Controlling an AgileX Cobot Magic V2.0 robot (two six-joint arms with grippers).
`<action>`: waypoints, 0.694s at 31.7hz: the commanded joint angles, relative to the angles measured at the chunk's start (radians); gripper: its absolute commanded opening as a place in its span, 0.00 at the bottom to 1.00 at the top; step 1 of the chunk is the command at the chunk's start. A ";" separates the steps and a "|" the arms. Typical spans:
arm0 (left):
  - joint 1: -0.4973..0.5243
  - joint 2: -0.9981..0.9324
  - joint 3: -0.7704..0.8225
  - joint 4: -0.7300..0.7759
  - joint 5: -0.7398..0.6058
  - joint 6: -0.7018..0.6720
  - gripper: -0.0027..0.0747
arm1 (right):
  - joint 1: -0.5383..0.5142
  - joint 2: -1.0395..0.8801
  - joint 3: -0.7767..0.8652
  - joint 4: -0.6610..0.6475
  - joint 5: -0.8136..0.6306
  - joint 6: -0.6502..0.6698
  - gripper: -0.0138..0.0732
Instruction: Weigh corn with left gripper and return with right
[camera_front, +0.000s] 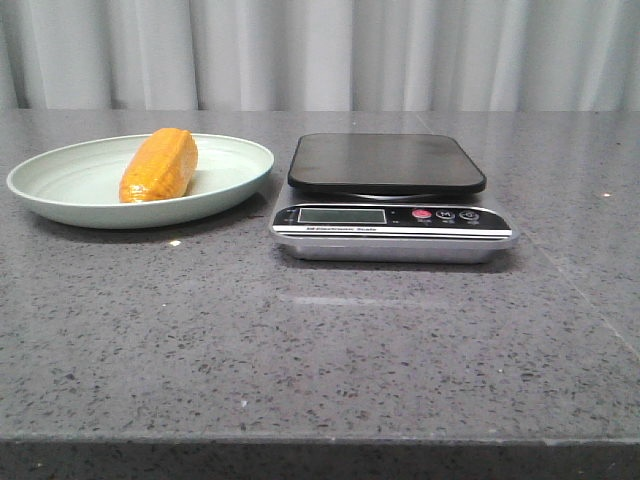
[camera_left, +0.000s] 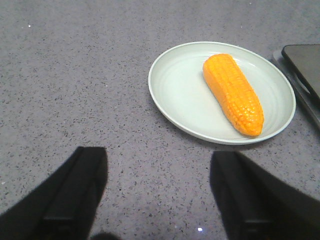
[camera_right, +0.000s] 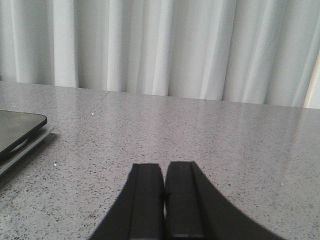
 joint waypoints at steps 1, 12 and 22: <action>-0.004 0.071 -0.077 -0.016 -0.045 -0.001 0.86 | -0.007 -0.017 -0.008 -0.014 -0.075 -0.007 0.36; -0.090 0.410 -0.340 -0.045 0.036 -0.001 0.86 | -0.007 -0.017 -0.008 -0.014 -0.075 -0.007 0.36; -0.283 0.765 -0.565 0.073 0.114 -0.213 0.86 | -0.007 -0.018 -0.008 -0.014 -0.075 -0.007 0.36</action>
